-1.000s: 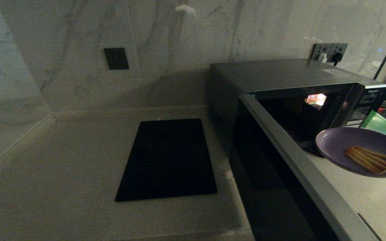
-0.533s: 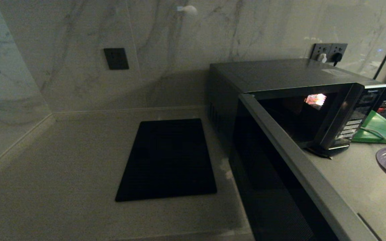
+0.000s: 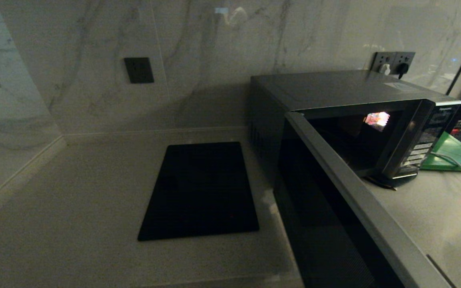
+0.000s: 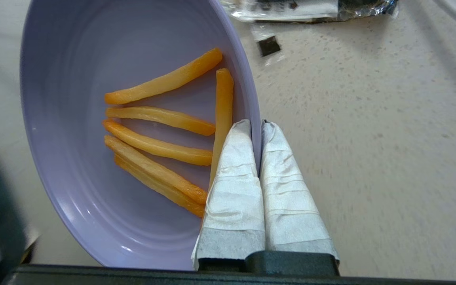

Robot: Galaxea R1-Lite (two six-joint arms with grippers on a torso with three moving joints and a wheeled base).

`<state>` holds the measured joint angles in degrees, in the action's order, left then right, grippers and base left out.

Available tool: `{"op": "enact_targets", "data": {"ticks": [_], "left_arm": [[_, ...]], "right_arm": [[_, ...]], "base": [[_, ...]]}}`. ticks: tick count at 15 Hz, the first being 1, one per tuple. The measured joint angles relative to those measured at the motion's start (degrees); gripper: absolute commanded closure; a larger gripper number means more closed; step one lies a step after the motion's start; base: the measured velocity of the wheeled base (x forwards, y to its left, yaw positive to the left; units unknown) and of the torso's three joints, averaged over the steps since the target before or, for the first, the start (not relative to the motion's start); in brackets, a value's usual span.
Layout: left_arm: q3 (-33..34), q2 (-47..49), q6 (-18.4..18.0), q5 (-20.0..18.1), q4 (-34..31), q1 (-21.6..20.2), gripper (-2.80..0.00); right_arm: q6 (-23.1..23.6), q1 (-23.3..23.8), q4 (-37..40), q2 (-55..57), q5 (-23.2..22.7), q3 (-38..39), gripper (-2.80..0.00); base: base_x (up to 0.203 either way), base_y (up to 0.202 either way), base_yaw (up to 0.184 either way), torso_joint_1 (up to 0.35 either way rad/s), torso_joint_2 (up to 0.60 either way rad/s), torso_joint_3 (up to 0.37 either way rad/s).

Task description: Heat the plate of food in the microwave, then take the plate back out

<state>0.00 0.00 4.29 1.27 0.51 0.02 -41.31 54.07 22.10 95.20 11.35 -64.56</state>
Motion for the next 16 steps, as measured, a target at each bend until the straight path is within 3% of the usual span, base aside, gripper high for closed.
{"op": "enact_targets", "data": {"ticks": [9, 16], "left_arm": [[0.00, 0.00, -0.02, 0.02, 0.00, -0.02, 0.00], [0.00, 0.00, -0.02, 0.02, 0.00, -0.02, 0.00]], "right_arm": [[1.05, 1.91, -0.11, 17.75, -5.48, -9.01, 0.00], [1.73, 1.46, -0.13, 22.46, -8.19, -9.38, 0.00]], "base": [[0.000, 0.000, 0.000, 0.000, 0.00, 0.000], [0.000, 0.000, 0.000, 0.000, 0.00, 0.000]]}}
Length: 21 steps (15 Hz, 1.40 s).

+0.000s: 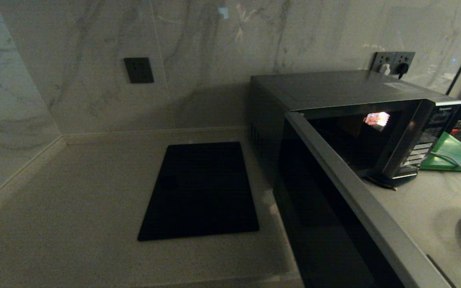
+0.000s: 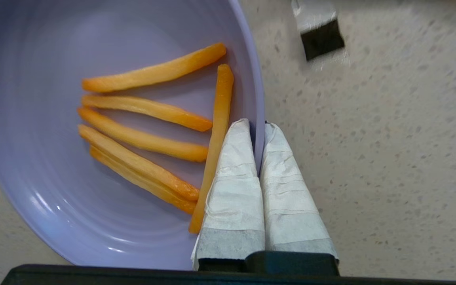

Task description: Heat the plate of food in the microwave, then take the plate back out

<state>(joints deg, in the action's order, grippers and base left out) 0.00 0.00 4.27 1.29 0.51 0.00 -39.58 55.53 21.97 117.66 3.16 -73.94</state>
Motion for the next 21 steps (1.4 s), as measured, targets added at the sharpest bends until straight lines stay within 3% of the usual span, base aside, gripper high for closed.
{"op": "enact_targets", "data": {"ticks": [3, 4, 14, 21], "left_arm": [[0.00, 0.00, -0.01, 0.00, 0.00, 0.02, 0.00], [0.00, 0.00, 0.00, 0.00, 0.00, 0.02, 0.00], [0.00, 0.00, 0.00, -0.02, 0.00, 0.00, 0.00], [0.00, 0.00, 0.00, -0.01, 0.00, 0.00, 0.00]], "right_arm": [[0.00, -0.33, 0.02, 0.15, -0.18, 0.79, 0.00], [0.00, -0.38, 0.05, 0.15, -0.22, 0.89, -2.80], [0.09, -0.33, 0.24, -2.73, -2.23, 2.70, -2.80], [4.12, 2.07, 0.63, -21.61, -4.65, 10.79, -2.80]], "base": [[0.000, 0.000, 0.000, 0.000, 0.00, 0.000], [0.000, 0.000, 0.000, 0.000, 0.00, 0.000], [0.000, 0.000, 0.000, 0.000, 0.00, 0.000], [0.000, 0.000, 0.000, 0.000, 0.00, 0.000]]}}
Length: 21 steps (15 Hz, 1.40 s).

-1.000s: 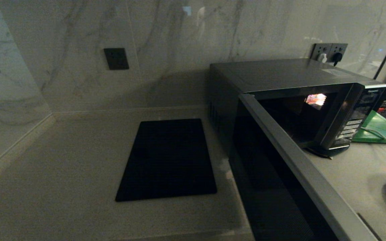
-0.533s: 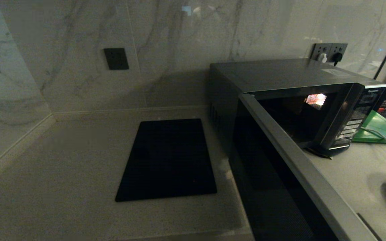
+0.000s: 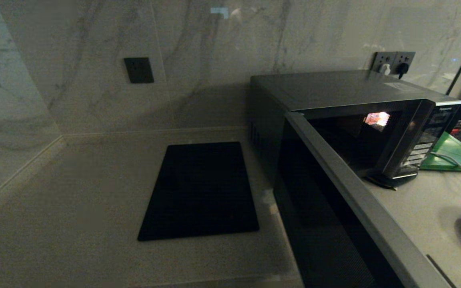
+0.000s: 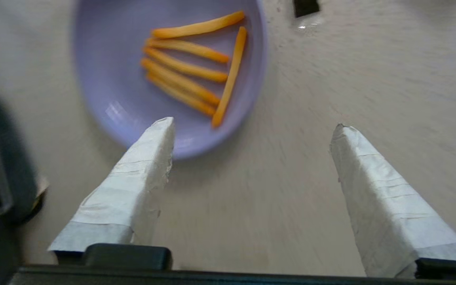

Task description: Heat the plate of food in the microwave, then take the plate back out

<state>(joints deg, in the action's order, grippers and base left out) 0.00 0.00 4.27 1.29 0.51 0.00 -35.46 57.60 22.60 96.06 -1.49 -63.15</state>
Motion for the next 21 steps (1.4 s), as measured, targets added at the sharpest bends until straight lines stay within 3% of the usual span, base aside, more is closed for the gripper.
{"op": "enact_targets", "data": {"ticks": [2, 3, 6, 14, 17, 21], "left_arm": [[0.00, 0.00, -0.02, 0.01, 0.01, 0.00, 0.00], [0.00, 0.00, -0.02, 0.02, -0.02, 0.00, 0.00], [0.00, 0.00, -0.02, 0.01, -0.01, 0.00, 0.00], [0.00, 0.00, 0.00, 0.01, -0.02, 0.00, 0.00], [0.00, 0.00, -0.02, 0.01, -0.02, 0.00, 0.00], [0.00, 0.00, 0.00, -0.01, -0.01, 0.00, 0.00]], "right_arm": [[2.17, 0.43, 1.34, -6.79, 0.09, 2.34, -2.80], [3.61, 0.45, 2.25, -9.63, 0.17, 2.98, 0.00], [8.72, -1.66, 3.02, -15.76, 0.56, 4.03, 0.00], [12.07, -9.17, 2.83, -22.91, 1.26, 3.62, 0.00], [11.35, -20.21, 2.73, -24.84, 3.29, -2.43, 0.00], [9.03, -44.61, 7.94, -26.13, 5.15, -20.56, 0.00]], "base": [[0.000, 0.000, 0.000, 0.000, 0.00, 0.000], [0.000, 0.000, 0.000, 0.000, 0.00, 0.000], [0.000, 0.000, 0.000, 0.000, 0.00, 0.000], [0.000, 0.000, 0.000, 0.000, 0.00, 0.000], [0.000, 0.000, 0.000, 0.000, 0.00, 0.000], [0.000, 0.000, 0.000, 0.000, 0.00, 0.000]]}}
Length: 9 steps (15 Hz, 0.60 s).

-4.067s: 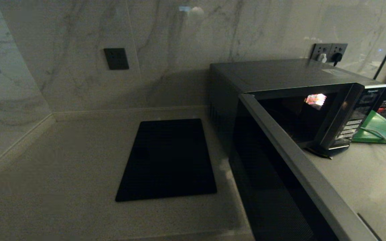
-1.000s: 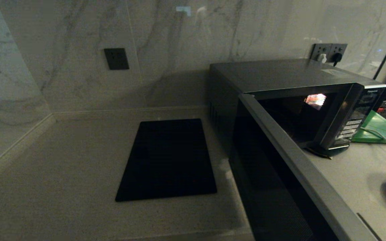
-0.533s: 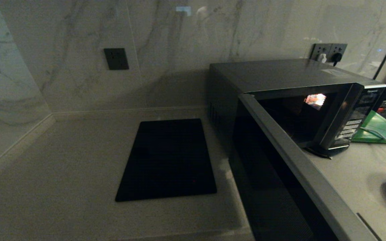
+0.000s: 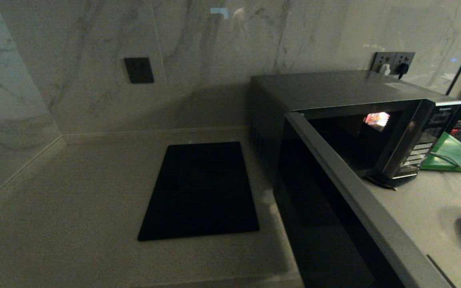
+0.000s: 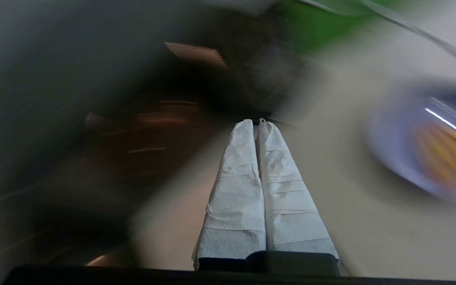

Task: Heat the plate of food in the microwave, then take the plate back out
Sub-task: Close the microwave oven

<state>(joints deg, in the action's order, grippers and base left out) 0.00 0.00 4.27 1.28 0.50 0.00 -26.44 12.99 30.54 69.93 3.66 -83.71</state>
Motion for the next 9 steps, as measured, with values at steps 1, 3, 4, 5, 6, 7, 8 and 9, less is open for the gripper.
{"op": "enact_targets", "data": {"ticks": [1, 3, 4, 5, 6, 7, 8, 9], "left_arm": [[0.00, 0.00, -0.02, 0.01, 0.01, 0.00, 0.00], [0.00, 0.00, -0.01, 0.00, 0.01, 0.00, 0.00], [0.00, 0.00, 0.00, 0.01, 0.01, 0.00, 0.00], [0.00, 0.00, -0.02, 0.01, 0.01, 0.00, 0.00], [0.00, 0.00, -0.01, 0.01, 0.01, 0.00, 0.00], [0.00, 0.00, -0.01, 0.01, 0.01, 0.02, 0.00], [0.00, 0.00, -0.02, 0.01, 0.00, 0.02, 0.00], [0.00, 0.00, -0.02, 0.01, -0.01, 0.02, 0.00]], "right_arm": [[-0.75, -6.49, 3.17, 0.13, 0.30, -6.52, 0.00], [-2.15, -18.93, 10.94, 1.04, 0.95, -19.21, 0.00], [-2.50, -24.81, 14.58, 1.74, 1.35, -23.65, 0.00], [-2.79, -30.27, 17.42, 2.43, 1.99, -26.27, 0.00], [-3.02, -36.09, 19.74, 3.19, 2.68, -27.96, 0.00], [-3.21, -41.52, 21.59, 3.86, 3.25, -28.91, 0.00], [-3.48, -46.45, 23.24, 4.44, 3.62, -29.49, 0.00], [-4.14, -50.89, 25.10, 5.13, 3.84, -29.88, 0.00]], "base": [[0.000, 0.000, 0.000, 0.000, 0.00, 0.000], [0.000, 0.000, 0.000, 0.000, 0.00, 0.000], [0.000, 0.000, 0.000, 0.000, 0.00, 0.000], [0.000, 0.000, 0.000, 0.000, 0.00, 0.000], [0.000, 0.000, 0.000, 0.000, 0.00, 0.000], [0.000, 0.000, 0.000, 0.000, 0.00, 0.000], [0.000, 0.000, 0.000, 0.000, 0.00, 0.000], [0.000, 0.000, 0.000, 0.000, 0.00, 0.000]]}}
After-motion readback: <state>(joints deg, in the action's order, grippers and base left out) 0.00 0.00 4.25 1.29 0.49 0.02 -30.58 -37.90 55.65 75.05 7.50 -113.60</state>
